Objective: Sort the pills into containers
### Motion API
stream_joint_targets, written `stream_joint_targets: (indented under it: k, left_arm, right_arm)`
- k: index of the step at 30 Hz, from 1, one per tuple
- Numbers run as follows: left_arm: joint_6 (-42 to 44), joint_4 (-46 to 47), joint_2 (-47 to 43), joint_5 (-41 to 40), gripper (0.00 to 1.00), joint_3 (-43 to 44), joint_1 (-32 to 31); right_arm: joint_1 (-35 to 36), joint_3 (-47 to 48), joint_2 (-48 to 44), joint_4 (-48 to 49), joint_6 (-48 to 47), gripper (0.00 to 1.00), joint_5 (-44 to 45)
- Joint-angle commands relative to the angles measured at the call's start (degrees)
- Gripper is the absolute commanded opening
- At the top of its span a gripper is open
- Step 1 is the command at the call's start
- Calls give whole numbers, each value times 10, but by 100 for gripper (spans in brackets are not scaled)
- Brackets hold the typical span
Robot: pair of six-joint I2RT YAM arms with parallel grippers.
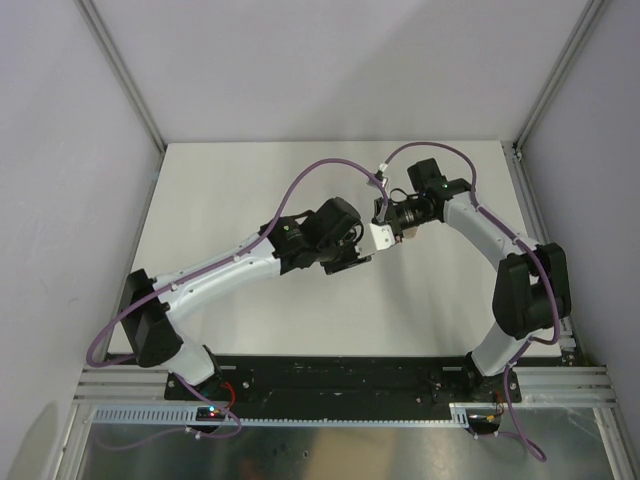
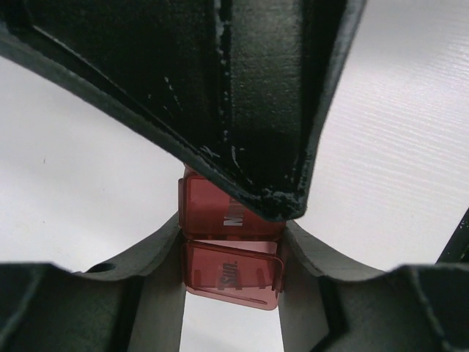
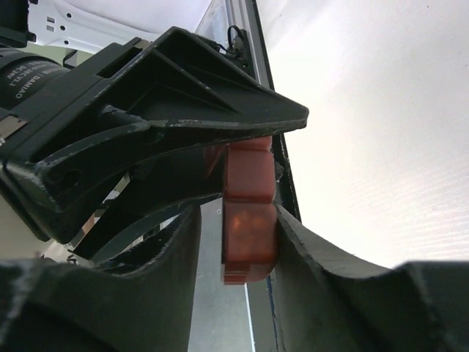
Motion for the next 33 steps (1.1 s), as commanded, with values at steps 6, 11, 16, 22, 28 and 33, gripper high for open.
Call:
stream_joint_targets:
  k: [6, 11, 16, 22, 28, 33]
  left_arm:
    - [-20, 14, -5, -4, 0, 33, -4]
    - [-27, 14, -3, -5, 0, 40, -6]
    - [-34, 13, 3, -17, 0, 44, -12]
    - [-39, 14, 10, -29, 0, 48, -22]
    - [-41, 13, 10, -36, 0, 44, -25]
    - [-41, 13, 10, -38, 0, 42, -26]
  right_arm:
    - [7, 23, -35, 17, 4, 52, 8]
    - [10, 23, -32, 25, 12, 51, 17]
    - [12, 23, -32, 36, 22, 46, 19]
    - [12, 23, -30, 39, 23, 18, 19]
    - [5, 23, -31, 32, 19, 0, 16]
    - [5, 23, -35, 29, 17, 0, 16]
